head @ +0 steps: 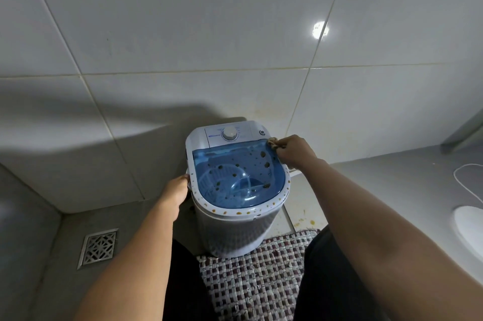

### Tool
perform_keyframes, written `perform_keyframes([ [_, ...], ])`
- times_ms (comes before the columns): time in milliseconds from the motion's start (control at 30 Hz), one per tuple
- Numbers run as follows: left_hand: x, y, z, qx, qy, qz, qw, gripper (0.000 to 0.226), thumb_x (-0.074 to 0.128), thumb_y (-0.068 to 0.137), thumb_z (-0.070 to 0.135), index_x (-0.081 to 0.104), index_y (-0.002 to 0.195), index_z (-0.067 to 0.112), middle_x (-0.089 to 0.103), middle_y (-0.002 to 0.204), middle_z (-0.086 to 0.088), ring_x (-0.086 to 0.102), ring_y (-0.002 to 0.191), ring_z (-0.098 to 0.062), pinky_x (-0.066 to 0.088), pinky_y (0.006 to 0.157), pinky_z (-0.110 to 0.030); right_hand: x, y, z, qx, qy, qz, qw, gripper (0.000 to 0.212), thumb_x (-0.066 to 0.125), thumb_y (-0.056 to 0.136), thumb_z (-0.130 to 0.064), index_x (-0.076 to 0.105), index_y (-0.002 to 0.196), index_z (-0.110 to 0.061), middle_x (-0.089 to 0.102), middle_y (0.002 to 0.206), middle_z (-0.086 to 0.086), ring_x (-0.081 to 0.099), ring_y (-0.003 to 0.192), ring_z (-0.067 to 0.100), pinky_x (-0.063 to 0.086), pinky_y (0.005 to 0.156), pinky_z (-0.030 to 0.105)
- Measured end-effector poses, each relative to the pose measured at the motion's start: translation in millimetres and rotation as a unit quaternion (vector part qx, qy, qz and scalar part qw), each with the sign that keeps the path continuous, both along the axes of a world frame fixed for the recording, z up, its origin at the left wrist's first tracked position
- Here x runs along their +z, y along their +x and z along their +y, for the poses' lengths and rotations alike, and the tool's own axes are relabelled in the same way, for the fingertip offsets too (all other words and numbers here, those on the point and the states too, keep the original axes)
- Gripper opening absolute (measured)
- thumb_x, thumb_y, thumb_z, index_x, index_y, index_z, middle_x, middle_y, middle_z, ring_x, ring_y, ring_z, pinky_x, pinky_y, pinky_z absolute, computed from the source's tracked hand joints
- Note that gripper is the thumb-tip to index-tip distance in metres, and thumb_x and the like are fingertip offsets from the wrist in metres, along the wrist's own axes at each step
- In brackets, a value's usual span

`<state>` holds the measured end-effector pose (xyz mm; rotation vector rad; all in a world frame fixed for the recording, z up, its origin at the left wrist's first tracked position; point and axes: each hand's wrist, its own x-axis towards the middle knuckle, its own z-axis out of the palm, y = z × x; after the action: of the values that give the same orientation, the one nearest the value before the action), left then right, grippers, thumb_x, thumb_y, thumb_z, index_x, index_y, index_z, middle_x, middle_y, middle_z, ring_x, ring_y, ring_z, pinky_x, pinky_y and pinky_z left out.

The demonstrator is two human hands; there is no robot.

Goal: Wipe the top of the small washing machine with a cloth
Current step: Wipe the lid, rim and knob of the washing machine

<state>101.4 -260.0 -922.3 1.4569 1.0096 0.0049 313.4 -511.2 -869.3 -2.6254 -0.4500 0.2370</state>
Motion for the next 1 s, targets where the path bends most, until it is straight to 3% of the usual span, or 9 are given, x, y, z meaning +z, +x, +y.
perform_keyframes([
  [100,2.0,0.0,-2.5,0.007,-0.003,0.012,1.000,0.039,0.042,0.108,0.031,0.065,0.135,0.015,0.057,0.147,-0.011,0.050,0.138,-0.031,0.033,0.106,-0.047,3.3,-2.7,-0.6,0.002,0.020,0.008,1.000,0.027,0.063,0.090,-0.043,0.080,0.091,-0.022,0.074,0.074,-0.001,0.070,0.056,0.016,0.059,0.055,0.028],
  [267,-3.3,1.8,3.0,-0.007,0.003,0.006,1.000,0.036,0.043,0.106,0.031,0.070,0.124,0.015,0.065,0.137,-0.011,0.058,0.120,-0.027,0.037,0.093,-0.039,-0.7,-6.2,-3.9,0.002,0.021,0.011,1.000,0.030,0.065,0.090,-0.031,0.077,0.117,-0.026,0.076,0.094,0.000,0.071,0.072,0.017,0.062,0.069,0.033],
  [433,-1.7,0.2,2.8,-0.009,-0.009,0.020,1.000,0.041,0.044,0.105,0.035,0.069,0.132,0.014,0.063,0.141,-0.009,0.055,0.133,-0.031,0.031,0.092,-0.042,-4.6,-17.2,-12.3,-0.019,0.049,0.020,0.998,0.028,0.064,0.091,-0.034,0.078,0.114,-0.026,0.076,0.098,0.002,0.070,0.082,0.023,0.062,0.080,0.039],
  [533,3.0,-1.4,0.2,-0.008,-0.015,0.020,1.000,0.041,0.043,0.106,0.033,0.067,0.135,0.015,0.062,0.143,-0.010,0.054,0.134,-0.031,0.031,0.093,-0.043,-7.0,-25.6,-17.7,-0.027,0.061,0.029,0.997,0.027,0.063,0.092,-0.035,0.078,0.112,-0.027,0.075,0.089,0.001,0.070,0.067,0.022,0.062,0.062,0.035],
  [600,6.5,-2.3,0.6,-0.004,-0.018,0.025,1.000,0.040,0.045,0.105,0.034,0.068,0.133,0.016,0.062,0.143,-0.009,0.055,0.133,-0.032,0.033,0.100,-0.047,-6.1,-32.0,-22.1,-0.031,0.060,0.030,0.997,0.026,0.063,0.093,-0.034,0.078,0.112,-0.026,0.072,0.081,0.001,0.067,0.057,0.020,0.055,0.049,0.027],
  [700,12.0,-4.2,2.6,-0.010,-0.017,0.029,0.999,0.040,0.048,0.104,0.036,0.068,0.134,0.019,0.062,0.142,-0.008,0.056,0.132,-0.032,0.032,0.097,-0.047,-6.9,-42.1,-29.4,-0.043,0.073,0.039,0.996,0.024,0.064,0.094,-0.032,0.078,0.113,-0.026,0.072,0.078,-0.001,0.064,0.051,0.019,0.052,0.046,0.025],
  [833,8.1,-3.8,8.7,-0.019,-0.015,0.035,0.999,0.041,0.050,0.099,0.037,0.071,0.129,0.018,0.067,0.137,-0.009,0.060,0.127,-0.032,0.030,0.091,-0.045,-11.5,-57.5,-39.9,-0.059,0.111,0.034,0.992,0.021,0.065,0.096,-0.029,0.079,0.112,-0.024,0.064,0.057,-0.008,0.056,0.034,0.015,0.046,0.039,0.021],
  [1000,17.2,-5.8,3.8,-0.024,0.006,0.038,0.999,0.041,0.046,0.102,0.029,0.067,0.133,0.011,0.067,0.134,-0.008,0.059,0.128,-0.031,0.032,0.090,-0.041,-15.4,-74.4,-51.4,-0.066,0.120,0.038,0.990,0.022,0.064,0.097,-0.025,0.079,0.110,-0.018,0.064,0.054,0.000,0.057,0.032,0.016,0.045,0.038,0.021],
])
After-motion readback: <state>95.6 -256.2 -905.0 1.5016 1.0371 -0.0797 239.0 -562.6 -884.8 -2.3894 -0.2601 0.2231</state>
